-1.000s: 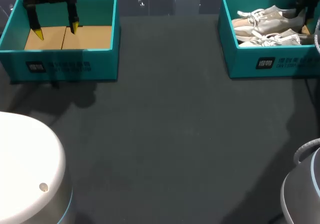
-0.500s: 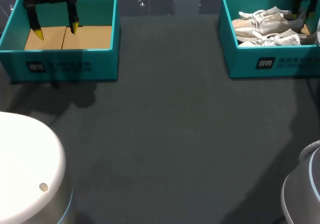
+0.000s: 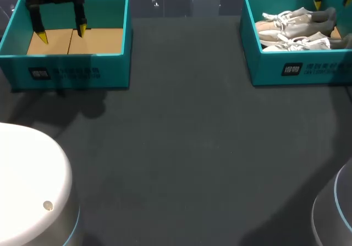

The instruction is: Take the shoe out of the shoebox, open the shoe tongue, remove and reinsert the insole, then place the shoe into the shoebox

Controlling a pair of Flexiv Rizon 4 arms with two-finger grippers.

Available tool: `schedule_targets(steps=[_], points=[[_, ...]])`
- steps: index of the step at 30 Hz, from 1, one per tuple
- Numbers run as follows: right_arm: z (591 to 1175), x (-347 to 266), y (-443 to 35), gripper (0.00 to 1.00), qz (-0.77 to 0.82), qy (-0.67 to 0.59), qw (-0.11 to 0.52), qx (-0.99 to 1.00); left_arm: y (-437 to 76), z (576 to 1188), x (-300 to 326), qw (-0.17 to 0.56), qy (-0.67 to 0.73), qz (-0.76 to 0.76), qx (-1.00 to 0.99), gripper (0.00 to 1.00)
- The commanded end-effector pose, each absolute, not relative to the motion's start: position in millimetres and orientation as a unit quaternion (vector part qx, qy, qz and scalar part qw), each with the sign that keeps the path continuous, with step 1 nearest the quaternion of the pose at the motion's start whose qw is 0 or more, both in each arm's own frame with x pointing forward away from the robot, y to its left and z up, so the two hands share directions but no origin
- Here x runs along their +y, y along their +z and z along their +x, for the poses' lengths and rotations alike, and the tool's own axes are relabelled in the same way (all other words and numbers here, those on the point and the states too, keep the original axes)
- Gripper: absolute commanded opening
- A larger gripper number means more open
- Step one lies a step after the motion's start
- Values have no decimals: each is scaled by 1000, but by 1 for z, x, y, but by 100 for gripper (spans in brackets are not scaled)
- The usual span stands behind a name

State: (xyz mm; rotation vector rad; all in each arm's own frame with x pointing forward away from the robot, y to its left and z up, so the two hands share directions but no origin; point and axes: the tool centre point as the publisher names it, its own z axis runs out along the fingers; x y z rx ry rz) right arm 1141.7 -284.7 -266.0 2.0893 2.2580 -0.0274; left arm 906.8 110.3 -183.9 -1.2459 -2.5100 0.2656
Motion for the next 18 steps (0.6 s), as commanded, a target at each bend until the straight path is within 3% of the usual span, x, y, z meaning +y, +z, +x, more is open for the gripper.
schedule_targets(steps=[1, 12, 13, 14, 18], points=[[1110, -272, -238, 100, 676, 1, 54, 735, -159, 910, 115, 146, 100, -355, -918, 100], [1077, -242, -218, 100, 671, 2, 16, 741, -153, 932, 149, 104, -1, 138, -985, 100], [1077, -242, -218, 100, 671, 2, 16, 741, -152, 933, 157, 60, -18, 177, -982, 100], [1077, -242, -218, 100, 671, 2, 16, 741, -149, 932, 164, 2, -31, 199, -980, 100], [1077, -242, -218, 100, 671, 2, 16, 741, -149, 932, 164, 2, -31, 199, -980, 100]])
